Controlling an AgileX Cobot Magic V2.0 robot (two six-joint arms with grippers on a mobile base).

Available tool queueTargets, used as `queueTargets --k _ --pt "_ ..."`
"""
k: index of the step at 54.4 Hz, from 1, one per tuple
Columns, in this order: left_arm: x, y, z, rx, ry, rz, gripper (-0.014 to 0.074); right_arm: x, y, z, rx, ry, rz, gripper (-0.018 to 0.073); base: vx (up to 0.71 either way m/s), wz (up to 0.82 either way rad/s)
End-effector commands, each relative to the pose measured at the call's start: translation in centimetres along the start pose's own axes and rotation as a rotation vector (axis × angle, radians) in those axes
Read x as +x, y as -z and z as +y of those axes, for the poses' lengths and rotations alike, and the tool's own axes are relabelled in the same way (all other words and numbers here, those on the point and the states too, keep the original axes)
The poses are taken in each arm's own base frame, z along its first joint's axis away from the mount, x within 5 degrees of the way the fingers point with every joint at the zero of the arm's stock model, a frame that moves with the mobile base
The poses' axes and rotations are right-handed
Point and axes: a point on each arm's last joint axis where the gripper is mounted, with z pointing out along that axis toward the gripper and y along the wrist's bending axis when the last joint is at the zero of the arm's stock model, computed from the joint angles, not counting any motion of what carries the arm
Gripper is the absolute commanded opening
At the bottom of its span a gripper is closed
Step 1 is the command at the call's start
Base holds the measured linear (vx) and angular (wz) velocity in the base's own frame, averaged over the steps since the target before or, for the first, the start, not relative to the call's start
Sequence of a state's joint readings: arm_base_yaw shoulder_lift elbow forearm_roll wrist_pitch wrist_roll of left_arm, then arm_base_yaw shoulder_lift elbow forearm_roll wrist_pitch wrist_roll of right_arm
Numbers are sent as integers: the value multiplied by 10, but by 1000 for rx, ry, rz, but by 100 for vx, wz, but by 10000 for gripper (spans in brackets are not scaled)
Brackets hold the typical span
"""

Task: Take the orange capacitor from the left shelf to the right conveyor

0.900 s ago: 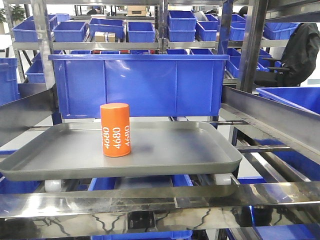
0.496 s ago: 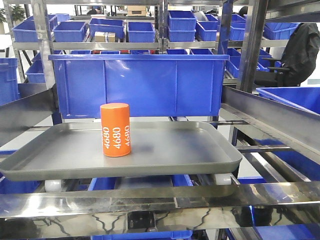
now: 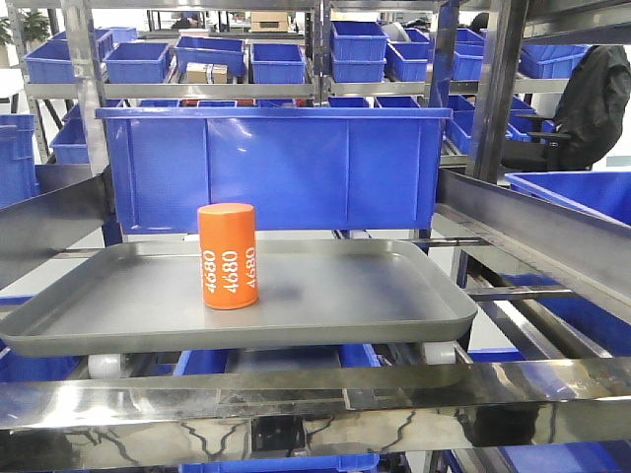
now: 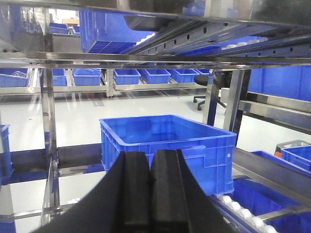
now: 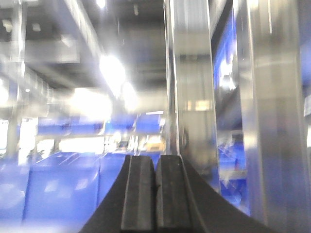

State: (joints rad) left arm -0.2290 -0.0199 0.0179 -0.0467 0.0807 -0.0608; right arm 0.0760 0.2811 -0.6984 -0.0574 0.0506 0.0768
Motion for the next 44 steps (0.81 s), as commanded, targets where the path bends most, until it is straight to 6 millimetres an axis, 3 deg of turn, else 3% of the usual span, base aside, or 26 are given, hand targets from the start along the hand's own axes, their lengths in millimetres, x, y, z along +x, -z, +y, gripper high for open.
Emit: queueTargets --k 1,4,12,27,36,44 --pt "-18 2 -2 17 11 -114 -6 -29 -41 0 10 41 43 -8 0 0" --pt "-18 2 -2 17 11 -114 -6 -40 -60 0 14 40 82 -8 0 0" --pt "-18 2 -2 17 11 -114 -6 -38 -90 -1 20 37 181 -8 0 0" --pt "-18 2 -2 17 11 -114 -6 -31 -100 -1 20 40 208 43 0 0" --pt "-18 2 -2 17 11 -114 -6 -36 -95 -1 20 40 189 195 0 0" --pt "-18 2 -2 17 11 -114 -6 -40 -90 -1 20 39 174 433 0 0"
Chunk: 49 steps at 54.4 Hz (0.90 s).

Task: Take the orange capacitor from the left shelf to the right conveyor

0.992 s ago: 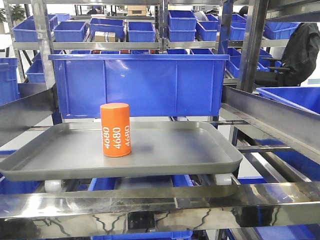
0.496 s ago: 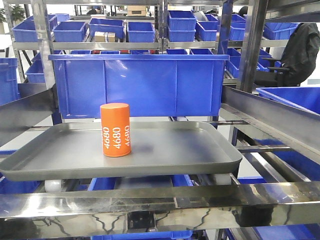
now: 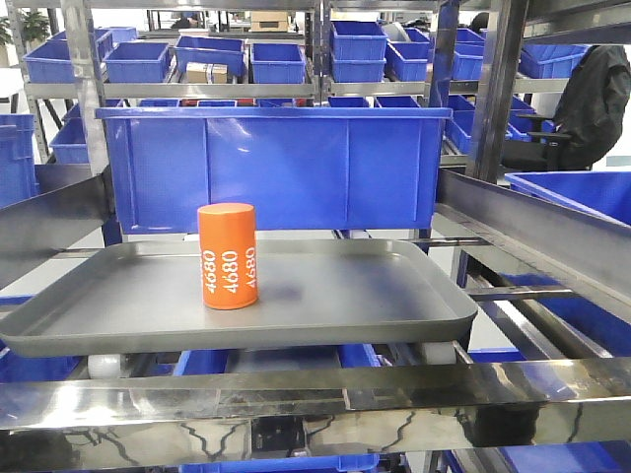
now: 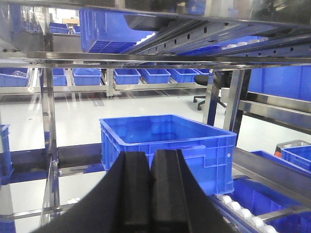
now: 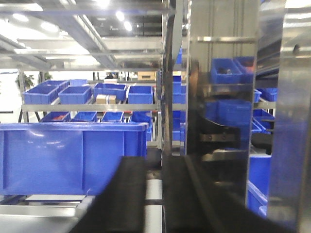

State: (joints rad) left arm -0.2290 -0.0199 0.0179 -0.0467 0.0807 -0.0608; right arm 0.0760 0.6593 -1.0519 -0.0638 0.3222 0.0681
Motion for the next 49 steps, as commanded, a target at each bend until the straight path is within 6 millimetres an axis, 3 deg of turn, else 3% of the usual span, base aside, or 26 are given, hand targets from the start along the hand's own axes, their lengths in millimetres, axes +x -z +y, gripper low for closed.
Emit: queueTargets --k 1,7,13,26,30,38,49 --pt "-18 2 -2 17 11 -114 -6 -20 7 0 2 21 -125 459 0 0" --pt "-18 2 -2 17 11 -114 -6 -22 8 0 2 24 -145 624 0 0" --pt "-18 2 -2 17 11 -114 -6 -23 8 0 -1 16 -157 715 0 0" --pt "-18 2 -2 17 11 -114 -6 -13 -5 12 -114 -20 -75 706 0 0" --pt "-18 2 -2 17 11 -114 -6 -6 -16 23 -200 20 -30 685 0 0" --pt "-18 2 -2 17 11 -114 -6 11 -40 64 -447 101 38 666 0 0" --pt "-18 2 -2 17 11 -114 -6 23 -78 118 -619 58 89 663 0 0"
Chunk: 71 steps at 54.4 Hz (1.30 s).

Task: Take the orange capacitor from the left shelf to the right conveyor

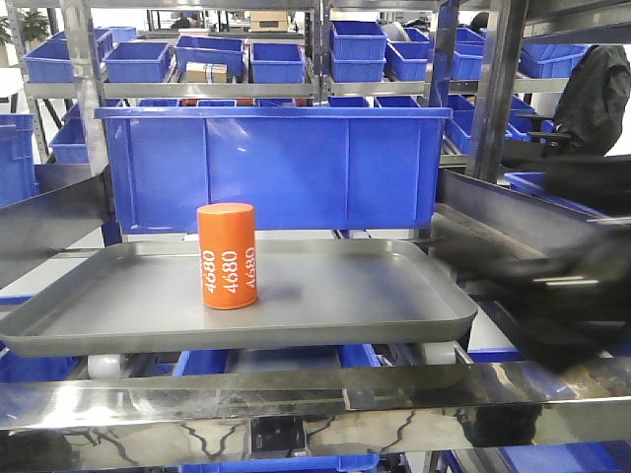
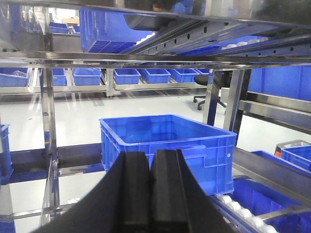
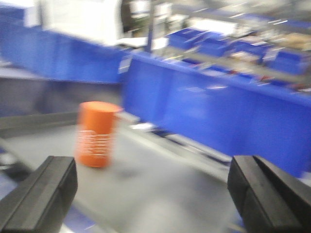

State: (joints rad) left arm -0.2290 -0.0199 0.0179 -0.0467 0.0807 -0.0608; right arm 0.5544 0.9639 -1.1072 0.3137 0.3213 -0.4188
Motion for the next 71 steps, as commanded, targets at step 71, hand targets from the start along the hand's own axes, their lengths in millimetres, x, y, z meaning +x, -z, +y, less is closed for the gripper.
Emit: queueTargets --k 71 --pt "-18 2 -2 17 11 -114 -6 7 -203 20 -201 -252 32 454 0 0"
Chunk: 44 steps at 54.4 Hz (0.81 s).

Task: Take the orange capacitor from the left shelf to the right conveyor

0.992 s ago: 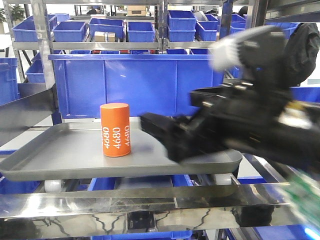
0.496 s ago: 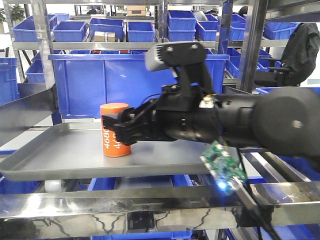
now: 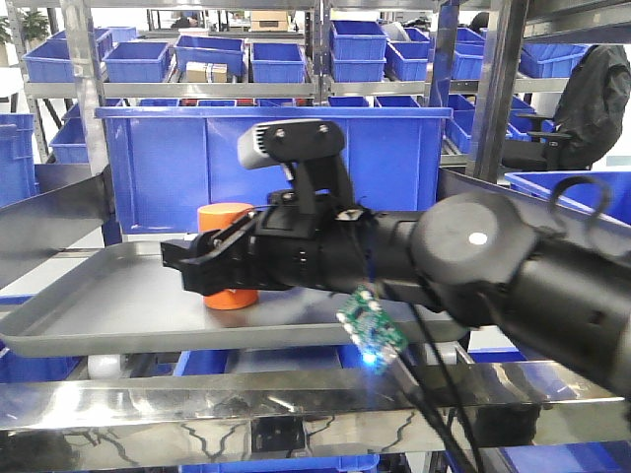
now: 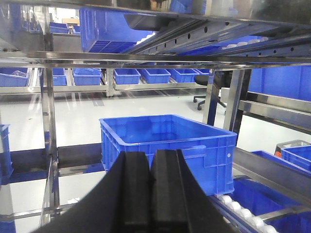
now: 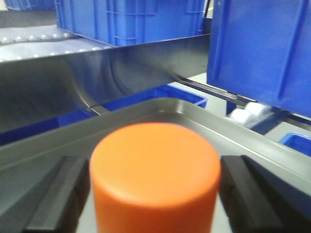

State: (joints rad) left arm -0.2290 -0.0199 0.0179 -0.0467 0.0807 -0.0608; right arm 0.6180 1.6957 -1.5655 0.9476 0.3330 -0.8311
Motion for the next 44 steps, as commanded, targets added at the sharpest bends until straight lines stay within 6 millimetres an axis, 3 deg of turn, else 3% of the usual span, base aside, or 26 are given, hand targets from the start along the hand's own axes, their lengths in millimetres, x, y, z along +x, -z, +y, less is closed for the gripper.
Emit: queueTargets --k 1,4,9,10,18,28,35,44 --pt "-18 2 -2 17 11 -114 -6 -32 18 5 19 -11 -135 410 0 0" --pt "-18 2 -2 17 11 -114 -6 -32 18 6 16 -11 -133 285 0 0" --pt "-18 2 -2 17 11 -114 -6 -35 22 7 16 8 -137 -3 0 0" --pt "-18 2 -2 17 11 -114 -6 -35 23 7 16 13 -138 -16 0 0" --pt "-18 2 -2 17 11 -114 -6 -51 49 17 13 110 -162 -8 0 0" --pt "-18 2 -2 17 11 -114 -6 -75 107 31 50 191 -162 -8 0 0" --pt "-18 2 -2 17 11 -114 -6 -84 157 33 190 224 -113 -8 0 0" --pt "-18 2 -2 17 11 -114 -6 -81 213 25 435 229 -42 -8 0 0"
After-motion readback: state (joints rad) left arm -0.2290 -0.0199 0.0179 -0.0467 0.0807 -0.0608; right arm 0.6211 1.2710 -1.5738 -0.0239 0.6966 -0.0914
